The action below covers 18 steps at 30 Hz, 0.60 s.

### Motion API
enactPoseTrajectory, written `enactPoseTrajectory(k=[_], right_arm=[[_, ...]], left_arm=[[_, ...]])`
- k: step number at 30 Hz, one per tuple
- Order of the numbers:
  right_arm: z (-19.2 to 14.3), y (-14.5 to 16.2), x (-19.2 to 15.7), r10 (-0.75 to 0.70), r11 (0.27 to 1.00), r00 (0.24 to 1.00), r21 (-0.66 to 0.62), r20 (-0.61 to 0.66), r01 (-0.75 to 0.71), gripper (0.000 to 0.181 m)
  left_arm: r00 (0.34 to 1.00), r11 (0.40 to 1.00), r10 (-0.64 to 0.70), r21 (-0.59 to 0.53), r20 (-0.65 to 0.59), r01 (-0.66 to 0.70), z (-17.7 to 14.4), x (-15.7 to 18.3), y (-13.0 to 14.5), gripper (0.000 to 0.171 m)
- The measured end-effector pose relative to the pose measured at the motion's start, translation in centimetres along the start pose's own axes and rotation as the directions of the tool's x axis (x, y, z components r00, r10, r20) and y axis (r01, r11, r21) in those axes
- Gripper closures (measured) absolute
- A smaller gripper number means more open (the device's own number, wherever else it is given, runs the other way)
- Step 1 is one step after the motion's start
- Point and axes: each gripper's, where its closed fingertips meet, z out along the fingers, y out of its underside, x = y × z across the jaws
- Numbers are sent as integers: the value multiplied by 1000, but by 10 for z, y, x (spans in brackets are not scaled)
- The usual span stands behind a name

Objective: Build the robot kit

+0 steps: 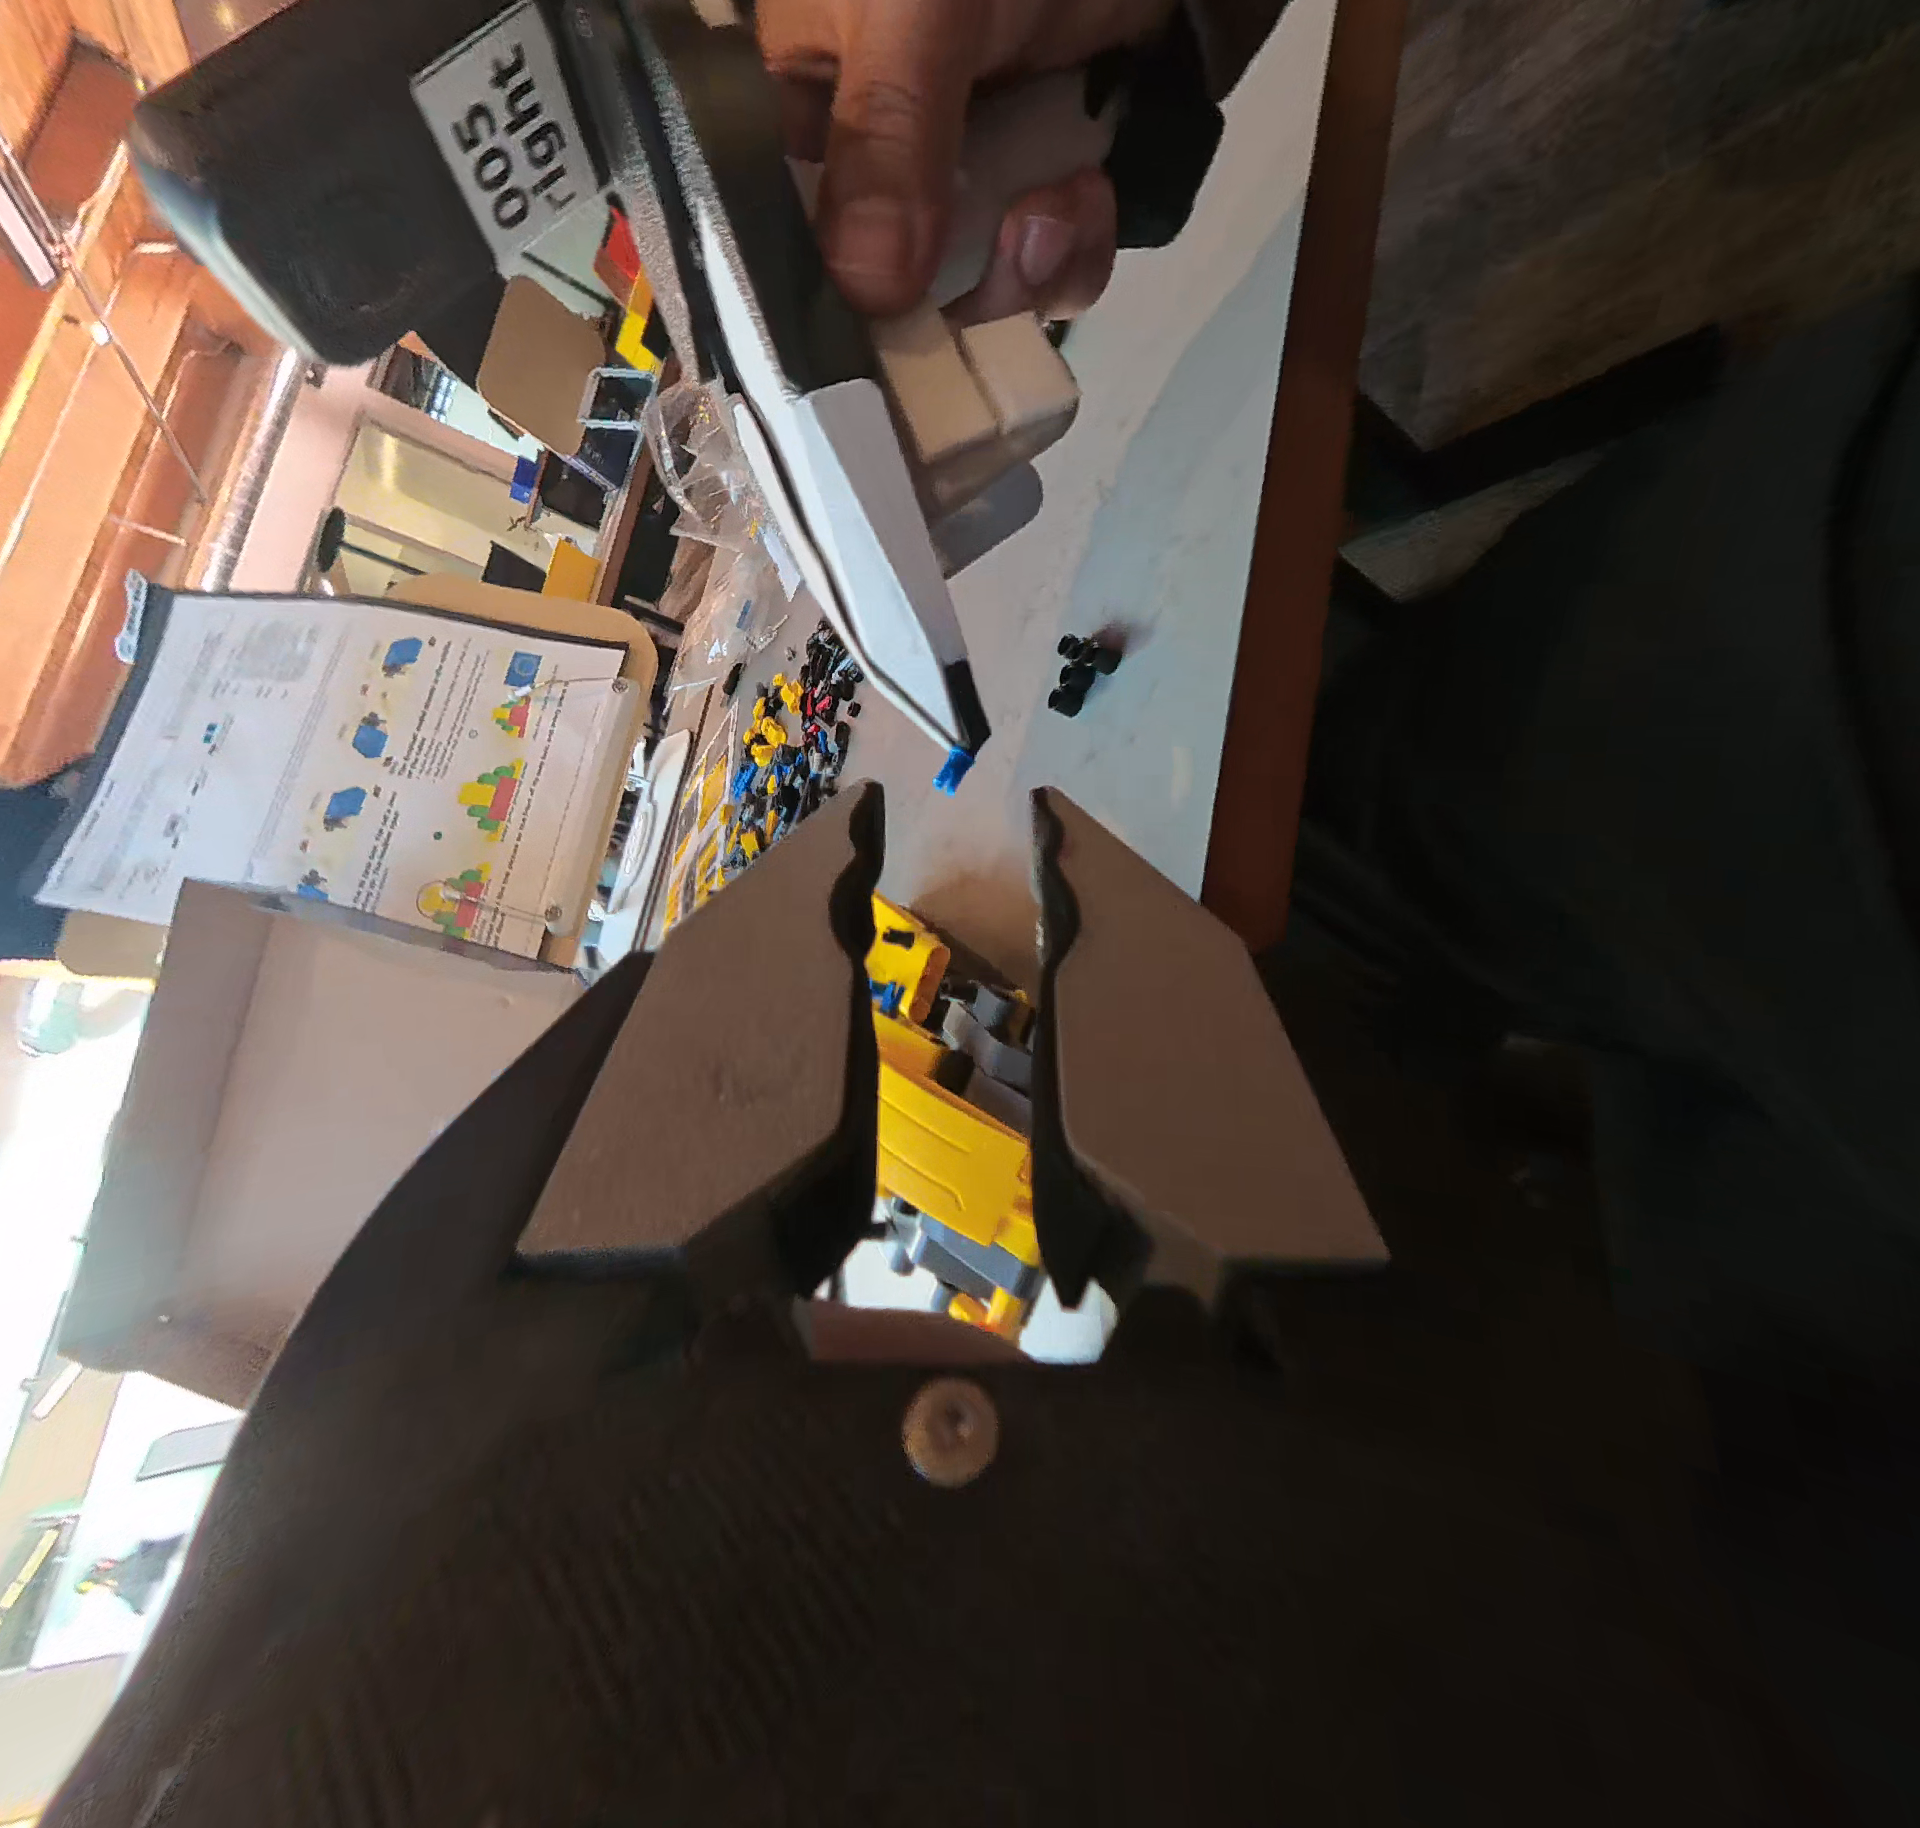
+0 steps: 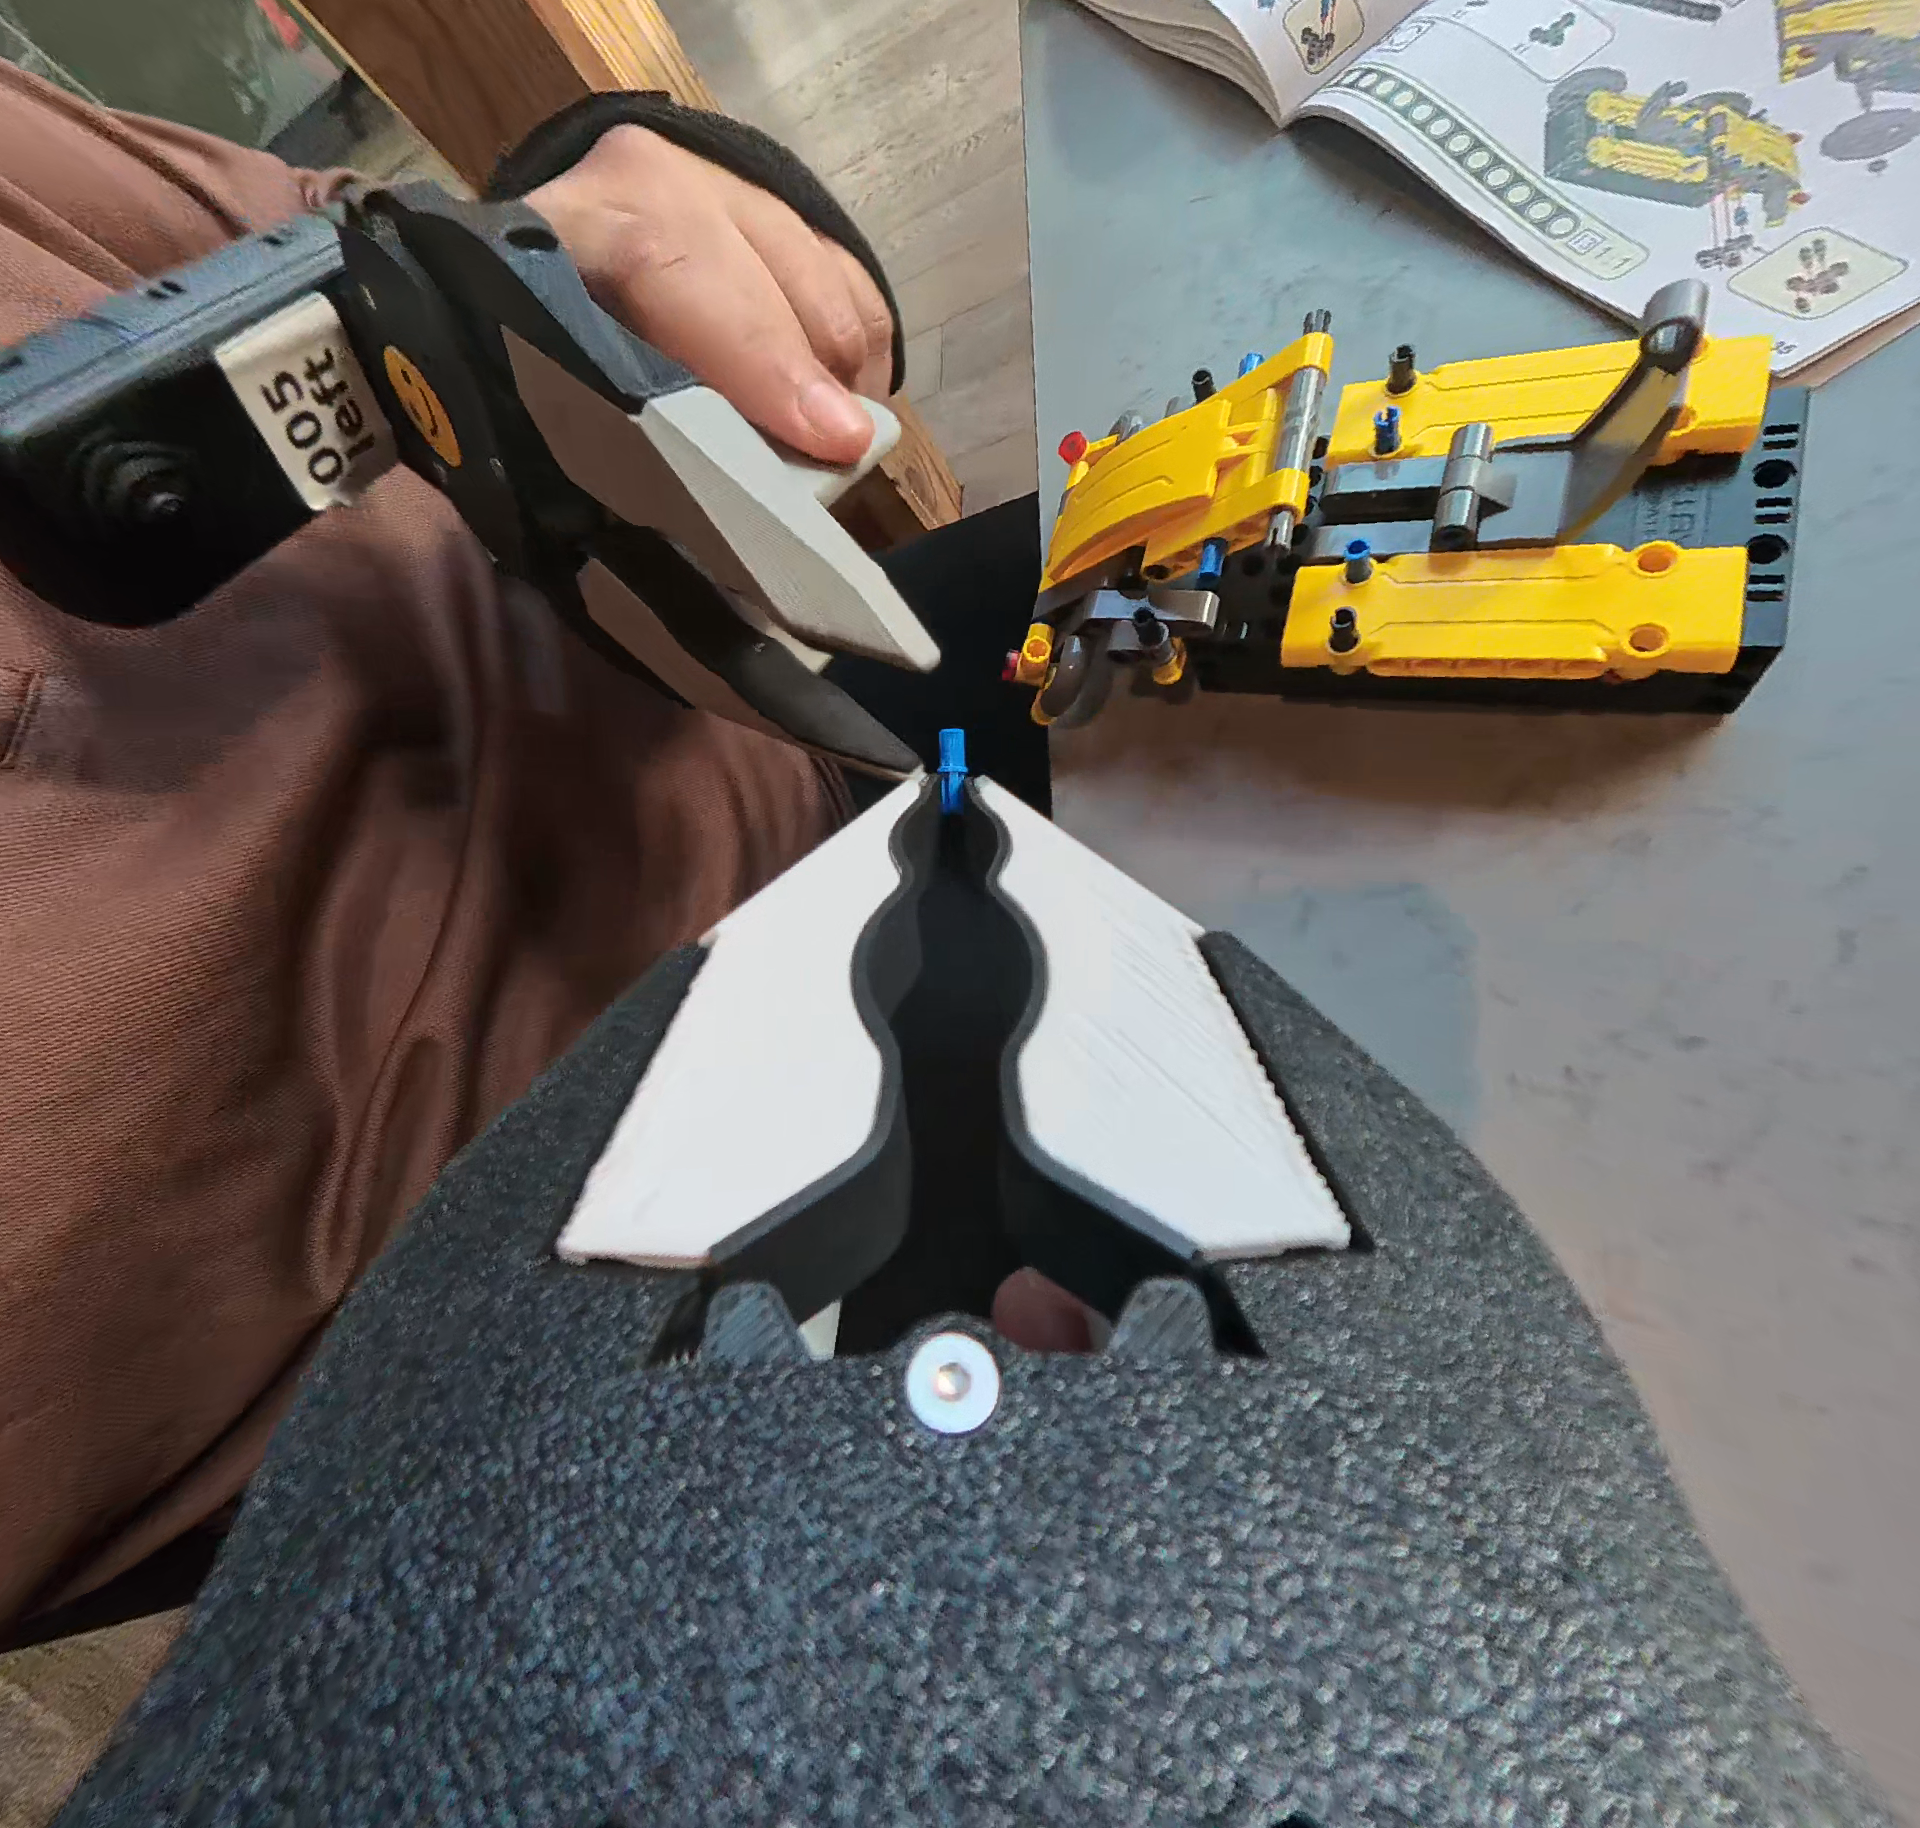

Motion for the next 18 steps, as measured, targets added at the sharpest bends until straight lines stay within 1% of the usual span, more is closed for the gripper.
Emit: enactPoseTrajectory(k=[4,7,10,15,17,18], right_arm=[[2,3,-4,-3,1000,1000,-19,19,3,181],[3,2,-7,-13,1000,999,-25,31,14,181],[7,1,-6,-11,999,999,-36,40,12,181],[18,0,-1,1,998,999,-63,49,2,181],[23,0,1,3,997,999,-73,52,1,181],[25,0,2,4,997,999,-77,50,0,181]], left_arm=[[997,997,72,-3,-10,-72,8,3,-2,148],[994,994,106,-14,-14,-107,10,7,0,154],[995,995,96,-14,-4,-96,10,9,2,158],[998,998,51,-31,27,-51,8,11,13,157],[998,999,36,-34,51,-35,6,9,17,166],[998,999,36,-39,50,-34,6,9,20,166]])
